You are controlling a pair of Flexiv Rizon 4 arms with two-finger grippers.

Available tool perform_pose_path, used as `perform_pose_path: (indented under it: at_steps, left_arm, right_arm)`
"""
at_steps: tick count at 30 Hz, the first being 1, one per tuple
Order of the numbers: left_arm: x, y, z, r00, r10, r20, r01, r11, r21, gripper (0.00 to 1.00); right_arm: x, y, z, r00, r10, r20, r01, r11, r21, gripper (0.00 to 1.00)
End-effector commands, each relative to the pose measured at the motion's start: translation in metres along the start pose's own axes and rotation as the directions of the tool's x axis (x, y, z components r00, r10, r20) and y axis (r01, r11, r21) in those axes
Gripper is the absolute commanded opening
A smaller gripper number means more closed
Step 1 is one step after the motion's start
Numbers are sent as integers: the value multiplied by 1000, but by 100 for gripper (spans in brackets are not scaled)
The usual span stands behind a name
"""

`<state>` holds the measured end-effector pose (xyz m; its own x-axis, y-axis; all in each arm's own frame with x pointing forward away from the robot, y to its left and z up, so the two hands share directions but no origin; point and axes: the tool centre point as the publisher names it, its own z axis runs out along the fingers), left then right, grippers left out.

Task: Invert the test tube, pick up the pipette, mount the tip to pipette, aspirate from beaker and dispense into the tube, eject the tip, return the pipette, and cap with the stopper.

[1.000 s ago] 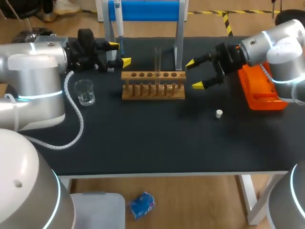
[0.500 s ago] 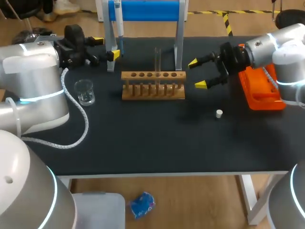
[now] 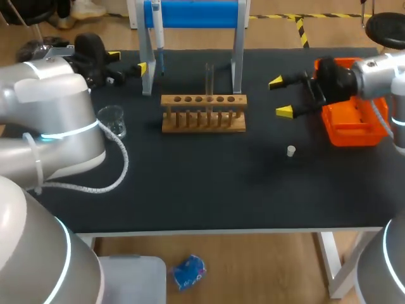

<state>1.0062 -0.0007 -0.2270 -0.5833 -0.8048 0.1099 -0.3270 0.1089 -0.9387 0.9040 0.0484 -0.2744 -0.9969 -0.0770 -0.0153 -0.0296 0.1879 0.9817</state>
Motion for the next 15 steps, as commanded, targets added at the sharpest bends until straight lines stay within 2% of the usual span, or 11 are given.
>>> perform_pose_path:
  at_steps: [1, 15]
  left_arm:
    - [-1, -3, 12, 993, -16, 117, 17, 1000, -13, 100]
    - [-1, -3, 12, 993, -16, 117, 17, 1000, -13, 100]
  right_arm:
    - [31, 9, -7, 996, -10, 88, 9, 1000, 15, 100]
    - [31, 9, -7, 996, -10, 88, 9, 1000, 15, 100]
